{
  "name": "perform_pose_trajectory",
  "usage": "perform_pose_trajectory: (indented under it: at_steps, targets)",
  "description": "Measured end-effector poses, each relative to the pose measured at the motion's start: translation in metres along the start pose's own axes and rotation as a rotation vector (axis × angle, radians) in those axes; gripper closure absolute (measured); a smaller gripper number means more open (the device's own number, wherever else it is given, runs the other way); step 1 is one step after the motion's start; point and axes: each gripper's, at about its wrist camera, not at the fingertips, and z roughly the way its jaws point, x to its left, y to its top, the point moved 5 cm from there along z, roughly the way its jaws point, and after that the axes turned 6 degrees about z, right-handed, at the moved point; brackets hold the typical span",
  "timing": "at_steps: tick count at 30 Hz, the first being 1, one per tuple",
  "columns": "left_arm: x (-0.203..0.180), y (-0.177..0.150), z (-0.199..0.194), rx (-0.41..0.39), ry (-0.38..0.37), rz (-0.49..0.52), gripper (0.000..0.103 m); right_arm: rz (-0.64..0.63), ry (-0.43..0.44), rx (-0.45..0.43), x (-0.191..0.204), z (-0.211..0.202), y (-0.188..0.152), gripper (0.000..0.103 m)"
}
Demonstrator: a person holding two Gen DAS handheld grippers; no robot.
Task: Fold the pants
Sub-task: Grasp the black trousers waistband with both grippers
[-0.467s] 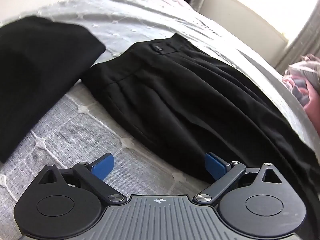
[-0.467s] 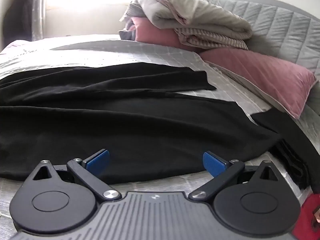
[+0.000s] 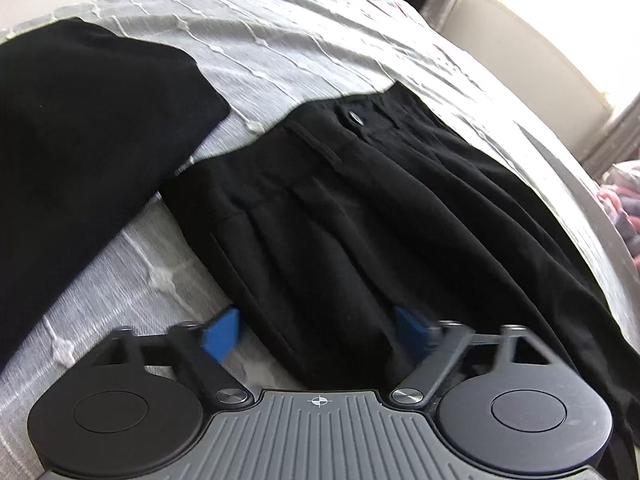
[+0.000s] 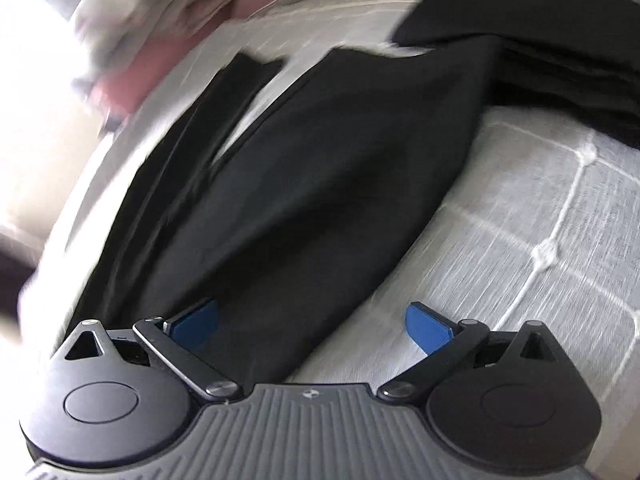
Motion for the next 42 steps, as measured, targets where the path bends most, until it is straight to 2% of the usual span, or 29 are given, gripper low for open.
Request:
perform_pose_trajectory:
  at_steps: [1, 2, 3, 4, 5, 6, 7, 9, 10, 11, 14, 18, 20, 24, 25, 28, 30, 32, 34, 37, 38, 39, 42]
  targets:
    - [-0.001, 0.001, -0.001, -0.019, 0.001, 0.007, 0.050, 0.008, 0.003, -0.016, 0.000, 0.005, 0.005, 0.000]
    - [-0.001, 0.003, -0.001, -0.032, 0.010, 0.015, 0.066, 0.011, 0.024, -0.031, 0.000, 0.011, 0.016, 0.003]
    - [-0.001, 0.004, 0.000, -0.042, 0.017, 0.021, 0.078, -0.017, -0.005, -0.053, 0.000, 0.006, 0.011, 0.006]
    - [0.000, 0.006, 0.001, -0.046, 0.016, 0.025, 0.082, -0.049, -0.015, -0.092, -0.003, -0.001, 0.009, 0.013]
    - [0.000, 0.006, 0.002, -0.049, 0.010, 0.024, 0.089, -0.063, 0.023, -0.143, -0.011, -0.010, 0.009, 0.024]
    - [0.001, 0.007, 0.002, -0.054, 0.000, 0.024, 0.095, -0.087, 0.000, -0.166, -0.010, -0.003, 0.013, 0.038]
    - [0.002, 0.008, 0.002, -0.062, -0.009, 0.026, 0.097, -0.079, 0.016, -0.189, -0.006, -0.004, 0.017, 0.048]
    - [0.005, 0.010, -0.004, -0.079, -0.027, 0.019, 0.099, -0.077, -0.009, -0.198, -0.014, -0.003, 0.025, 0.095]
    - [0.006, 0.010, -0.009, -0.088, -0.029, 0.019, 0.099, -0.060, -0.036, -0.180, -0.024, -0.004, 0.029, 0.103]
    - [0.009, 0.011, -0.014, -0.096, -0.027, 0.019, 0.100, -0.040, -0.046, -0.166, -0.031, -0.003, 0.030, 0.103]
    - [0.013, 0.013, -0.036, -0.133, -0.023, 0.024, 0.102, 0.004, 0.011, -0.150, -0.048, -0.009, 0.030, 0.103]
    - [0.015, 0.009, -0.070, -0.205, -0.019, 0.063, 0.102, -0.082, 0.052, -0.235, -0.048, -0.041, 0.022, 0.103]
    - [0.019, 0.005, -0.078, -0.220, -0.013, 0.065, 0.102, -0.110, 0.039, -0.259, -0.044, -0.052, 0.021, 0.103]
    - [0.028, -0.005, -0.078, -0.188, 0.012, 0.051, 0.102, -0.162, -0.026, -0.248, -0.037, -0.054, 0.013, 0.103]
    - [0.030, -0.007, -0.079, -0.179, 0.011, 0.044, 0.102, -0.191, -0.004, -0.282, -0.034, -0.055, 0.018, 0.103]
    - [0.033, -0.011, -0.087, -0.193, 0.004, 0.051, 0.101, -0.233, -0.020, -0.371, -0.021, -0.070, 0.012, 0.103]
    - [0.030, -0.013, -0.091, -0.211, 0.016, 0.066, 0.101, -0.253, -0.035, -0.385, -0.020, -0.070, 0.009, 0.103]
    - [0.028, -0.015, -0.088, -0.197, 0.030, 0.082, 0.101, -0.242, -0.056, -0.345, -0.022, -0.061, 0.010, 0.103]
    - [0.029, -0.017, -0.079, -0.151, 0.038, 0.092, 0.100, -0.202, -0.078, -0.279, -0.029, -0.047, 0.015, 0.103]
    - [0.036, -0.017, -0.074, -0.111, 0.035, 0.072, 0.092, -0.170, -0.080, -0.278, -0.029, -0.045, 0.010, 0.101]
    - [0.038, -0.016, -0.080, -0.127, 0.023, 0.057, 0.091, -0.178, -0.085, -0.301, -0.027, -0.048, 0.011, 0.100]
    - [0.037, -0.015, -0.089, -0.158, 0.019, 0.056, 0.091, -0.191, -0.096, -0.331, -0.025, -0.053, 0.009, 0.093]
    - [0.029, -0.013, -0.123, -0.321, 0.075, 0.111, 0.091, -0.202, -0.155, -0.460, -0.022, -0.070, 0.007, 0.085]
